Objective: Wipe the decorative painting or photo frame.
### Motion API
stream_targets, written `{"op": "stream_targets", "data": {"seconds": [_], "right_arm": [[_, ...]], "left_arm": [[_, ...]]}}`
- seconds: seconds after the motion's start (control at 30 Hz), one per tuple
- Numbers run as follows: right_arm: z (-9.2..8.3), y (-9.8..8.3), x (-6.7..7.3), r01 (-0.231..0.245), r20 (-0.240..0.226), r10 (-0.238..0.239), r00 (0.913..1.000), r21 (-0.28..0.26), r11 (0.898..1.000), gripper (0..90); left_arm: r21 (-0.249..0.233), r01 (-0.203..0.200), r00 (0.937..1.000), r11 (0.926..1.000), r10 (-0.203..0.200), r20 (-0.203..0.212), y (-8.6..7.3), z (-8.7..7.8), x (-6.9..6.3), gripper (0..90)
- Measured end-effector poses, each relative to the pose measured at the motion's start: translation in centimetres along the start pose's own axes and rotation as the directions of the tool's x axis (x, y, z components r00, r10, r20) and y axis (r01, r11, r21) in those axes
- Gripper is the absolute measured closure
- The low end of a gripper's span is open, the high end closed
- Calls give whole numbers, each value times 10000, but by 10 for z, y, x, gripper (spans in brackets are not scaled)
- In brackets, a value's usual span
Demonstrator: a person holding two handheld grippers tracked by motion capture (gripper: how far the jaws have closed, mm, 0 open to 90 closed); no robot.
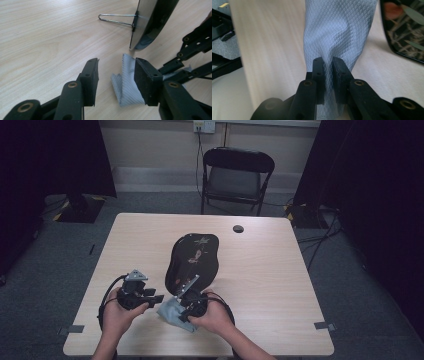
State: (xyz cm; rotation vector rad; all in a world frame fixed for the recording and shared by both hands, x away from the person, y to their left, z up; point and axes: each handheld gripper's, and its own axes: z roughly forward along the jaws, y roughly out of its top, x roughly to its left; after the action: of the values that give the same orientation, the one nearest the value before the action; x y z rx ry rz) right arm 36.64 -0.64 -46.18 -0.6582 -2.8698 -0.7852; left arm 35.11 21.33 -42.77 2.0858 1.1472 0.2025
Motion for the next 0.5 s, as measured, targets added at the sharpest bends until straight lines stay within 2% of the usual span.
{"op": "stream_targets", "data": {"seconds": [0.1, 0.23, 0.5], "right_arm": [[-1, -1, -7, -319, 38, 319, 9995, -19, 9995, 818], [-2, -1, -12, -466, 202, 466, 9987, -21, 9989, 818], [-4, 1, -18, -524, 344, 522, 9980, 62, 9986, 817]], "left_arm": [[-65, -13, 10000, 10000, 13, -77, 0, -1, 1, 525], [-89, -2, 10000, 10000, 1, -59, -1, 0, 1, 505], [-110, 74, 10000, 9999, -74, -23, -2, -1, 2, 468]]}}
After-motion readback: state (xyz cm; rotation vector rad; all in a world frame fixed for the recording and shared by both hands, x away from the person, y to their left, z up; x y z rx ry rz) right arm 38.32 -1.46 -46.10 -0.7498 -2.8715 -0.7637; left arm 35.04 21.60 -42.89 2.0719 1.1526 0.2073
